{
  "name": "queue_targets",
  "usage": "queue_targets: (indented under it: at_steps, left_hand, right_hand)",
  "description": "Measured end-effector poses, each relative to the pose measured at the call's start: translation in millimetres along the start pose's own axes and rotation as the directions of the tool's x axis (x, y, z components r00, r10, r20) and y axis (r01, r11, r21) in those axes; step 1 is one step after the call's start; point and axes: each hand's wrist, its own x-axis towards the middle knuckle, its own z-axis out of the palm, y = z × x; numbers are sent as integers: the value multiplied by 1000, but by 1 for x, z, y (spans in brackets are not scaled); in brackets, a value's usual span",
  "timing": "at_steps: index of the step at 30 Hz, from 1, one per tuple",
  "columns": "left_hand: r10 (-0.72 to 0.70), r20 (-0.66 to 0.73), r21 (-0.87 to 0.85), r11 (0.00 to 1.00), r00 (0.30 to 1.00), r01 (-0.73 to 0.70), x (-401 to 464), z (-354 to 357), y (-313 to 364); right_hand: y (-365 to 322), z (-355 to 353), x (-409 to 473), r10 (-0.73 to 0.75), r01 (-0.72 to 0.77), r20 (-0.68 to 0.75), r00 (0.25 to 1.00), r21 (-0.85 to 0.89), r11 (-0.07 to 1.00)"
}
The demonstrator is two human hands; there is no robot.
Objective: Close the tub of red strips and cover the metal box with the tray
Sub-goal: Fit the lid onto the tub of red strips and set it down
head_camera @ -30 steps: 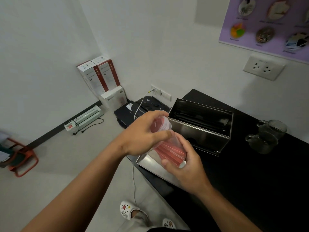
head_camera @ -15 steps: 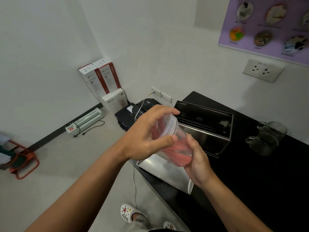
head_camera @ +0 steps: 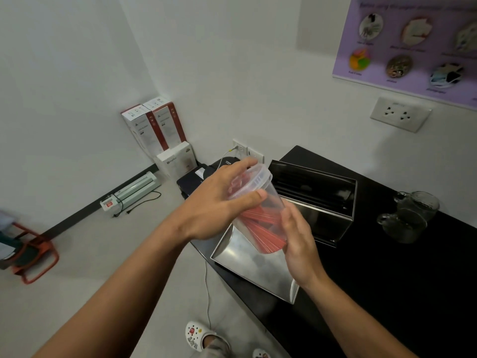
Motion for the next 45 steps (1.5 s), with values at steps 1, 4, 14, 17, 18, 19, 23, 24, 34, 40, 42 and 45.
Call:
queue_targets:
  at_steps: [1,4,14,17,18,19,23,24,34,40,42,45]
  left_hand:
    - [-12,11,-24,1000,1000,12,0,-2,0]
    - [-29,27,-1,1000,999,29,0,-3,-1]
    - [15,33,96,995,999,-18,10,-13,13]
    - [93,-12,26,995,996,-92,14,-13,26]
    - [120,-9,11,993,993,-120,14,-14,30]
    - [157,-7,5,988,988,-157,14,-15,33]
    - [321,18,88,943,947,-322,15,-19,40]
    - [349,24,116,930,937,-349,15,-20,40]
    - [386,155,104,909,910,-403,22,-25,23]
    - [216,142,46,973,966,-225,22,-24,-6]
    - [150,77,113,981,986,-158,22,-22,-10]
    - [87,9,133,987,996,-87,20,-15,-8]
  right_hand:
    - [-2,-1,0,-14,14,4,1000,-22,1000]
    - [-6,-3,1,-61,67,58,996,-96,993]
    - [-11,-9,13,-529,511,102,843,-458,727]
    - [-17,-2,14,-597,563,12,802,-347,750]
    - [-20,1,13,-597,565,-22,802,-294,771]
    - [-24,4,12,-593,566,-49,804,-240,788]
    - [-33,11,8,-538,532,-114,835,-79,843]
    - [-34,12,7,-514,512,-127,849,-49,858]
    - [-28,9,3,-252,260,-65,966,197,945]
    - [-23,-2,10,-131,135,45,990,-96,986]
    - [-24,-5,9,-226,218,20,974,-363,906]
    - [-25,-5,10,-309,335,159,938,-657,675]
